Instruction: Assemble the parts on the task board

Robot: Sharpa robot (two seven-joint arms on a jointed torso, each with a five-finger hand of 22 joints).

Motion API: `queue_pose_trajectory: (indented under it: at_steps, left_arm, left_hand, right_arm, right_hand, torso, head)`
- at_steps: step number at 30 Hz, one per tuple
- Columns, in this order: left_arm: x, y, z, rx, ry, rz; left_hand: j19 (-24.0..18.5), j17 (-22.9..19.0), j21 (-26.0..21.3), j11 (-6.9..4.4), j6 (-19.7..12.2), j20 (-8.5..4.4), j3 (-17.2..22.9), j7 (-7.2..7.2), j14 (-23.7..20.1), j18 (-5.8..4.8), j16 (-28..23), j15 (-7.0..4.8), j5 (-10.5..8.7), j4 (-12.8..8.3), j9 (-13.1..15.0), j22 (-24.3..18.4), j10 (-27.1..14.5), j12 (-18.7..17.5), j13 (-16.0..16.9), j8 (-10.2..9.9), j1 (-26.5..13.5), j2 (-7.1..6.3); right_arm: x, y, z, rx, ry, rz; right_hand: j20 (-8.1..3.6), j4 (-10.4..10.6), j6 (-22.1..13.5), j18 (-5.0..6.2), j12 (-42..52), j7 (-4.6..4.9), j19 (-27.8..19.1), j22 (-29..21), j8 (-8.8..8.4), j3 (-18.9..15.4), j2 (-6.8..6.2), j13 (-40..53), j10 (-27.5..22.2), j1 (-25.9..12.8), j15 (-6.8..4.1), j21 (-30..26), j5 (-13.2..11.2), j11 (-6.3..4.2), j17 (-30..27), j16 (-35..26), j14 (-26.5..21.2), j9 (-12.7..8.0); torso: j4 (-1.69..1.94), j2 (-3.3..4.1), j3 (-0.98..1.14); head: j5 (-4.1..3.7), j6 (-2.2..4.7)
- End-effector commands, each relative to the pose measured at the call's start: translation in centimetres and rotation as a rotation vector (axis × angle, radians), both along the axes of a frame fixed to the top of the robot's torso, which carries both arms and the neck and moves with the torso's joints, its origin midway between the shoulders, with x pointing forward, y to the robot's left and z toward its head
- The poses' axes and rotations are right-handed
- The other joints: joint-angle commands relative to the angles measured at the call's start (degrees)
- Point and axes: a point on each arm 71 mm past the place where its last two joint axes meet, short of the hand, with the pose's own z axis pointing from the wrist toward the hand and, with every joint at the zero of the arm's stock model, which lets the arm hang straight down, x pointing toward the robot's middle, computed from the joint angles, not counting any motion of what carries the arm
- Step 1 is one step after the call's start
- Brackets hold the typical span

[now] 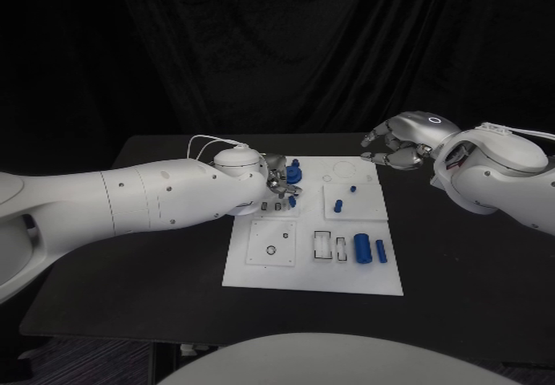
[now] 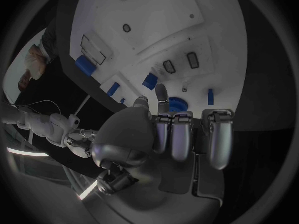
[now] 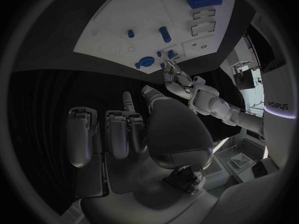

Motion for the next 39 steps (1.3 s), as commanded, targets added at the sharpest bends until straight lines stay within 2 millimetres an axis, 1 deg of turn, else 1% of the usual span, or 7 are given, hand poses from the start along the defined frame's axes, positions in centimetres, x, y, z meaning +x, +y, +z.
queue_pose_trajectory:
  at_steps: [1, 12, 16, 20, 26, 36, 39]
  left_arm:
    - [-0.09, -0.19, -0.27, 0.007, 0.004, -0.02]
    - [-0.16, -0.46, -0.5, -0.022, -0.002, -0.049]
    - [-0.16, -0.64, -0.43, -0.042, -0.012, -0.064]
    - [-0.15, -0.73, -0.4, -0.05, -0.016, -0.074]
    - [-0.13, -0.98, -0.46, -0.05, -0.01, -0.088]
    - [-0.07, -1.09, -0.75, -0.035, 0.006, -0.09]
    - [-0.06, -1.04, -0.79, -0.035, 0.005, -0.087]
  left_hand:
    - [2.58, 15.08, -0.29, -0.52, 0.51, -0.39, 0.48, 0.08, 5.94, 0.17, 0.15, -0.31, -0.14, 0.0, 0.3, 9.6, 5.96, -0.03, 15.01, -0.1, -0.64, -0.11]
    - [2.33, 15.08, -0.55, -0.58, 0.21, -0.48, 1.08, 0.07, 5.94, 0.27, 0.15, -0.38, 0.21, -0.1, 0.97, 9.19, 5.96, -0.03, 15.01, -0.41, -0.57, -0.04]
    - [2.27, 15.08, -0.62, -0.56, 0.0, -0.49, 1.31, 0.11, 5.94, 0.3, 0.15, -0.38, 0.42, -0.09, 1.22, 9.09, 5.96, -0.03, 15.01, -0.64, -0.61, -0.05]
    - [2.16, 15.08, -0.74, -0.52, -0.2, -0.49, 1.48, 0.18, 5.94, 0.34, 0.15, -0.36, 0.52, -0.02, 1.42, 8.93, 5.96, -0.03, 15.01, -0.9, -0.73, -0.11]
    - [2.03, 15.08, -0.88, -0.47, -0.35, -0.48, 1.78, 0.22, 5.94, 0.39, 0.15, -0.32, 0.58, -0.05, 1.67, 8.72, 5.96, -0.03, 15.01, -1.19, -0.74, -0.1]
    - [2.04, 15.08, -0.9, -0.47, -0.08, -0.46, 2.12, 0.19, 5.94, 0.38, 0.15, -0.3, 0.34, -0.09, 2.11, 8.74, 5.96, -0.03, 15.01, -1.19, -0.75, -0.13]
    - [2.06, 15.08, -0.91, -0.49, 0.1, -0.46, 2.31, 0.15, 5.94, 0.38, 0.15, -0.3, 0.16, -0.15, 2.52, 8.77, 5.96, -0.03, 15.01, -1.1, -0.75, -0.23]
  right_arm:
    - [0.02, -0.05, 0.12, 0.012, -0.02, -0.004]
    - [0.11, -0.02, 0.16, 0.016, -0.027, -0.004]
    - [0.14, 0.0, 0.15, 0.015, -0.027, -0.005]
    - [0.17, -0.01, 0.13, 0.014, -0.025, -0.006]
    - [0.24, -0.06, 0.09, 0.01, -0.021, -0.011]
    - [0.29, -0.03, 0.2, 0.019, -0.035, -0.01]
    - [0.29, -0.06, 0.19, 0.018, -0.034, -0.011]
  right_hand:
    - [0.22, 0.09, 0.36, 0.73, 0.15, 0.03, 3.49, 13.56, -0.06, 0.37, -0.06, 15.09, 5.98, 0.5, 0.08, 0.27, 0.27, 0.18, 11.96, 0.28, 5.22, -0.05]
    - [0.22, 0.09, 0.43, 0.72, 0.15, 0.05, 3.49, 13.56, -0.07, 0.42, -0.07, 15.09, 5.98, 0.51, 0.08, 0.28, 0.42, 0.19, 11.97, 0.29, 5.22, -0.08]
    - [0.22, 0.09, 0.43, 0.72, 0.15, 0.05, 3.49, 13.56, -0.07, 0.42, -0.07, 15.09, 5.98, 0.51, 0.08, 0.28, 0.42, 0.19, 11.97, 0.29, 5.22, -0.08]
    - [0.22, 0.09, 0.43, 0.72, 0.15, 0.05, 3.49, 13.56, -0.07, 0.42, -0.07, 15.09, 5.98, 0.51, 0.08, 0.28, 0.42, 0.19, 11.97, 0.29, 5.22, -0.08]
    - [0.21, 0.07, 0.48, 0.75, 0.15, 0.07, 3.44, 13.52, -0.08, 0.47, -0.06, 15.09, 5.98, 0.54, 0.08, 0.18, 0.5, 0.2, 11.92, 0.25, 5.21, -0.11]
    - [0.21, -0.01, 0.53, 0.75, 0.15, 0.08, 3.45, 13.53, -0.09, 0.57, -0.05, 15.09, 5.98, 0.66, 0.09, 0.2, 0.64, 0.2, 11.97, 0.29, 5.22, -0.14]
    - [0.21, -0.01, 0.53, 0.75, 0.15, 0.08, 3.45, 13.53, -0.09, 0.57, -0.05, 15.09, 5.98, 0.66, 0.09, 0.2, 0.64, 0.2, 11.97, 0.29, 5.22, -0.14]
  torso:
    - [0.02, 0.07, 0.03]
    - [0.04, 0.0, 0.07]
    - [0.12, 0.02, 0.02]
    - [0.06, -0.01, -0.01]
    - [0.04, 0.01, 0.04]
    - [0.06, 0.07, 0.07]
    - [0.08, 0.05, 0.01]
  head:
    - [-0.13, 0.01]
    - [-0.01, 0.01]
    - [-0.09, 0.01]
    - [-0.03, 0.01]
    - [0.07, 0.01]
    - [0.07, 0.01]
    - [0.02, 0.01]
